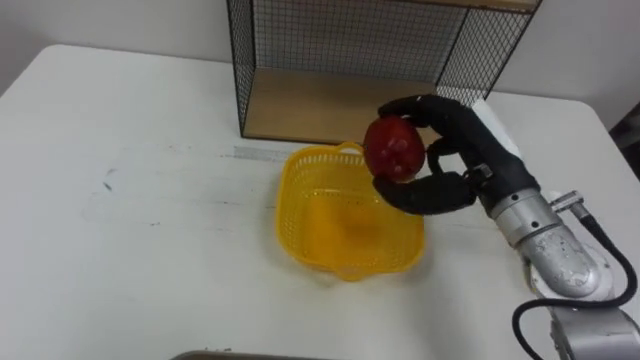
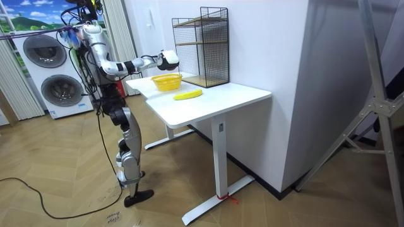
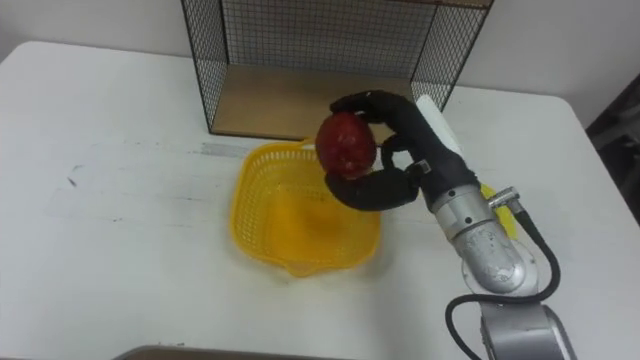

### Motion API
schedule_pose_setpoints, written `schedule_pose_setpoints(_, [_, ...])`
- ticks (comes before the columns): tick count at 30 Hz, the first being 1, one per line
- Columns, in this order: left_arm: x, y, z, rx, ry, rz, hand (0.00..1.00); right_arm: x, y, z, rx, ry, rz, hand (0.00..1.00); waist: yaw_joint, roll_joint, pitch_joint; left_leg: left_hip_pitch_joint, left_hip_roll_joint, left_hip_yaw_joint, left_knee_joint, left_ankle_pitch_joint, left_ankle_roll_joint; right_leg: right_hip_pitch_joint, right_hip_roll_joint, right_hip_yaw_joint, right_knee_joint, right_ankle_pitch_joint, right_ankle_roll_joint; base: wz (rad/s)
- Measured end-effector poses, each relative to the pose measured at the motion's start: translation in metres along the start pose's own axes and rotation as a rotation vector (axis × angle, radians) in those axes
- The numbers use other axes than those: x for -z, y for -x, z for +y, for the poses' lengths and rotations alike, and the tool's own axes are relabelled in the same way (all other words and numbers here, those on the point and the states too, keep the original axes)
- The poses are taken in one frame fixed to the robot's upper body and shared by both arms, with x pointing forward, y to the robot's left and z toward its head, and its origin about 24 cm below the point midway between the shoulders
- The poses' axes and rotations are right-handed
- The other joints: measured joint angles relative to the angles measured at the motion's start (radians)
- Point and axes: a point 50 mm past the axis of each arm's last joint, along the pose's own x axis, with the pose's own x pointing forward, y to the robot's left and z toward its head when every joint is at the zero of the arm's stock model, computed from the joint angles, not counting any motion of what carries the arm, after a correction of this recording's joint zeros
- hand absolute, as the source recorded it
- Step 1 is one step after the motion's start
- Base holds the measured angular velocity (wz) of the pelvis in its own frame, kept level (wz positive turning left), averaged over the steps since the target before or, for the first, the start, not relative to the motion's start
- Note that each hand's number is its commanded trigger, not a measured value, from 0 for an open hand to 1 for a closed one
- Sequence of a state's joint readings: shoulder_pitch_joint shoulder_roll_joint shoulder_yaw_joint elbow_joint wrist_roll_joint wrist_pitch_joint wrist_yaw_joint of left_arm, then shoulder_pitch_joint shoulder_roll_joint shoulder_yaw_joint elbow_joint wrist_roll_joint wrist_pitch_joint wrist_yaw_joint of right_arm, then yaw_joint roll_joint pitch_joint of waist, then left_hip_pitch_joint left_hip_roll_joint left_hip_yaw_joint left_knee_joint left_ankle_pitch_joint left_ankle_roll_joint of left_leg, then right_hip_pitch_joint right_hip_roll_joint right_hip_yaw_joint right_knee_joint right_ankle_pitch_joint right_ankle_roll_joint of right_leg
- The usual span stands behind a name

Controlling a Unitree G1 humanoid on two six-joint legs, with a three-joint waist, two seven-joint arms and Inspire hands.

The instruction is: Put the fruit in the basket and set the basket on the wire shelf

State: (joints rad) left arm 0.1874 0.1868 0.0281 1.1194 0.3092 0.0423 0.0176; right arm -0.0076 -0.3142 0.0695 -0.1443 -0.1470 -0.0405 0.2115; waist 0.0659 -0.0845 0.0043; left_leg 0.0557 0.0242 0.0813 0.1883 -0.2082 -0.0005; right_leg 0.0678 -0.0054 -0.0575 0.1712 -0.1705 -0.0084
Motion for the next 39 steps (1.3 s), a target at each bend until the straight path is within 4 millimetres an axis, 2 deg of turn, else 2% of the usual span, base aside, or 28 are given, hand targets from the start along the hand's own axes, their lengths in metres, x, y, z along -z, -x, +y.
schedule_pose_setpoints(8, [-0.005, -0.001, 0.001, -0.002, 0.002, -0.011, 0.00, -0.002, -0.001, 0.010, -0.084, 0.039, 0.007, 1.00, 0.016, 0.011, -0.0009, 0.007, 0.000, 0.000, 0.000, 0.000, 0.000, 0.002, 0.000, 0.001, 0.001, 0.001, -0.001, 0.00])
schedule_pose_setpoints(16, [-0.009, -0.001, 0.002, -0.006, 0.002, -0.019, 0.00, -0.001, -0.001, 0.012, -0.117, 0.035, 0.017, 1.00, 0.022, 0.010, -0.0012, 0.009, 0.000, 0.000, 0.000, 0.000, 0.000, 0.003, 0.000, 0.001, 0.001, 0.001, -0.001, 0.00])
schedule_pose_setpoints(24, [-0.009, -0.002, 0.004, -0.012, 0.000, -0.020, 0.00, 0.000, -0.001, 0.015, -0.155, 0.029, 0.034, 1.00, 0.022, 0.003, 0.0069, 0.008, 0.000, 0.000, 0.000, 0.000, 0.000, 0.003, 0.000, 0.001, 0.001, 0.001, -0.001, 0.00])
schedule_pose_setpoints(26, [-0.009, -0.002, 0.004, -0.012, 0.000, -0.022, 0.00, 0.001, -0.001, 0.016, -0.169, 0.025, 0.044, 0.55, 0.022, 0.003, 0.0072, 0.007, 0.000, 0.000, 0.000, 0.000, 0.000, 0.003, 0.000, 0.001, 0.001, 0.001, -0.001, 0.00])
schedule_pose_setpoints(28, [-0.010, -0.002, 0.004, -0.011, 0.000, -0.023, 0.00, 0.001, -0.001, 0.017, -0.180, 0.023, 0.049, 0.48, 0.022, 0.003, 0.0073, 0.007, 0.000, 0.000, 0.000, 0.000, 0.000, 0.002, 0.000, 0.001, 0.001, 0.001, -0.001, 0.00])
schedule_pose_setpoints(29, [-0.010, -0.002, 0.004, -0.010, 0.000, -0.023, 0.00, 0.002, -0.001, 0.018, -0.185, 0.021, 0.051, 0.40, 0.022, 0.004, 0.0076, 0.007, 0.000, 0.000, 0.000, 0.000, 0.000, 0.002, 0.000, 0.001, 0.001, 0.001, -0.001, 0.00])
schedule_pose_setpoints(30, [-0.010, -0.002, 0.004, -0.010, 0.001, -0.024, 0.00, 0.002, -0.001, 0.018, -0.188, 0.021, 0.051, 0.26, 0.022, 0.006, 0.0091, 0.006, 0.000, 0.000, 0.000, 0.000, 0.000, 0.002, 0.000, 0.001, 0.001, 0.001, -0.001, 0.00])
schedule_pose_setpoints(33, [-0.013, -0.002, 0.005, -0.009, 0.001, -0.029, 0.00, 0.001, -0.001, 0.021, -0.203, 0.019, 0.049, 0.01, 0.021, 0.008, 0.0092, 0.003, 0.000, 0.000, 0.000, 0.000, 0.000, 0.000, 0.000, 0.001, 0.001, 0.001, -0.001, 0.00])
schedule_pose_setpoints(39, [-0.016, -0.002, 0.006, -0.008, 0.001, -0.040, 0.00, 0.001, -0.001, 0.025, -0.234, 0.019, 0.048, 0.00, 0.021, 0.014, 0.0047, 0.005, 0.000, 0.000, 0.001, 0.000, 0.000, 0.001, 0.000, 0.001, 0.001, 0.001, -0.001, 0.00])
